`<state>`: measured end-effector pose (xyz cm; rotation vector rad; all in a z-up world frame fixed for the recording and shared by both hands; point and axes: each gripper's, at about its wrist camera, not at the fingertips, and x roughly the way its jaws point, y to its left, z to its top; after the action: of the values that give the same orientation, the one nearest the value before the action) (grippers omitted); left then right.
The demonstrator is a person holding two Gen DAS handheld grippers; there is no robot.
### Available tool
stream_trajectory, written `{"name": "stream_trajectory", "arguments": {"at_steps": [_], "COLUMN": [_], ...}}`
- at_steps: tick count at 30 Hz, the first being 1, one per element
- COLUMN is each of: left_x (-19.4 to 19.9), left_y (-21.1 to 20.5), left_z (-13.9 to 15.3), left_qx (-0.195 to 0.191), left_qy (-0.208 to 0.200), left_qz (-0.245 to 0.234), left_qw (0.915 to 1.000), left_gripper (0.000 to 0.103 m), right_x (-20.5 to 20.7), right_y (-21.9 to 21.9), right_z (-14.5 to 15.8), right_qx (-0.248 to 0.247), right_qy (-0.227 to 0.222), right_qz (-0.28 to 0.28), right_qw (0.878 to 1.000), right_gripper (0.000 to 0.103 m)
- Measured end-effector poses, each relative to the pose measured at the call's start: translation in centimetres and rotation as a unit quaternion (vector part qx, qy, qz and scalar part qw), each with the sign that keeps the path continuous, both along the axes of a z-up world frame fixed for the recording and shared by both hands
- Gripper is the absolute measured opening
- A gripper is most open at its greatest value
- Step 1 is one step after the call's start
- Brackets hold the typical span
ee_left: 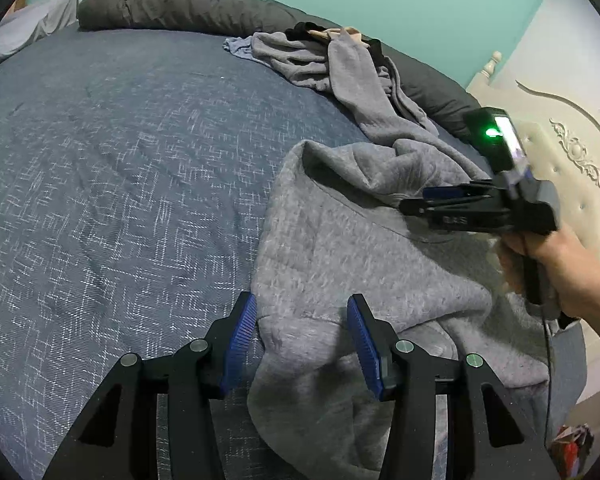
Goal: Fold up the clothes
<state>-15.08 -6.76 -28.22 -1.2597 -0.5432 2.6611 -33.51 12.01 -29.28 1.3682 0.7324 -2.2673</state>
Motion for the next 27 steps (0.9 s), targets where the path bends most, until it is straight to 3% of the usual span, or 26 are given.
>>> {"name": "stream_trajectory", "arguments": {"at_steps": [1, 2, 3, 6, 8, 13, 16, 17, 19, 20, 27], "left_x": [0.0, 0.0, -0.1, -0.2, -0.3, -0.4, -0.5, -0.5, -0.5, -0.5, -0.6], "left_y": [-0.1, -0.2, -0.2, -0.5, -0.6, -0.2, -0.1, -0.1, 0.0, 0.0, -0.3], "left_z": [0.0, 0.0, 0.0, 0.0, 0.0, -0.1, -0.1, -0.1, -0.1, -0.1, -0.2], "left_qx": [0.001, 0.001, 0.002, 0.002, 0.003, 0.003, 0.002, 0.002, 0.002, 0.002, 0.007], "left_qy": [0.0, -0.001, -0.001, -0.002, -0.002, -0.003, -0.004, -0.004, -0.004, -0.004, -0.005], "left_qz": [0.001, 0.002, 0.003, 0.005, 0.007, 0.007, 0.006, 0.006, 0.006, 0.006, 0.006], "left_qw": [1.0, 1.0, 1.0, 1.0, 1.0, 1.0, 1.0, 1.0, 1.0, 1.0, 0.9999], "left_gripper": [0.051, 0.051, 0.051, 0.051, 0.051, 0.051, 0.051, 0.051, 0.051, 0.051, 0.051], "right_x": [-0.1, -0.1, -0.2, -0.6, -0.5, 0.1, -0.3, -0.3, -0.5, -0.6, -1.6], "right_y": [-0.1, -0.1, 0.1, 1.7, 2.9, 4.1, 3.7, 3.4, 2.1, 1.5, 0.3], "right_z": [-0.3, -0.6, -0.5, 0.8, 2.0, 3.6, 3.3, 3.0, 1.4, 0.7, -1.7], "right_qx": [0.005, 0.009, 0.005, -0.037, -0.066, -0.088, -0.104, -0.106, -0.073, -0.058, -0.046], "right_qy": [-0.003, -0.006, -0.001, 0.013, 0.023, 0.036, 0.013, 0.002, -0.017, -0.026, -0.025], "right_qz": [-0.008, -0.016, -0.019, -0.047, -0.055, -0.05, -0.038, -0.031, -0.016, -0.009, -0.028], "right_qw": [1.0, 1.0, 1.0, 0.998, 0.996, 0.994, 0.994, 0.994, 0.997, 0.998, 0.998], "right_gripper": [0.049, 0.04, 0.02, 0.002, 0.001, 0.0, 0.0, 0.001, 0.024, 0.052, 0.055]}}
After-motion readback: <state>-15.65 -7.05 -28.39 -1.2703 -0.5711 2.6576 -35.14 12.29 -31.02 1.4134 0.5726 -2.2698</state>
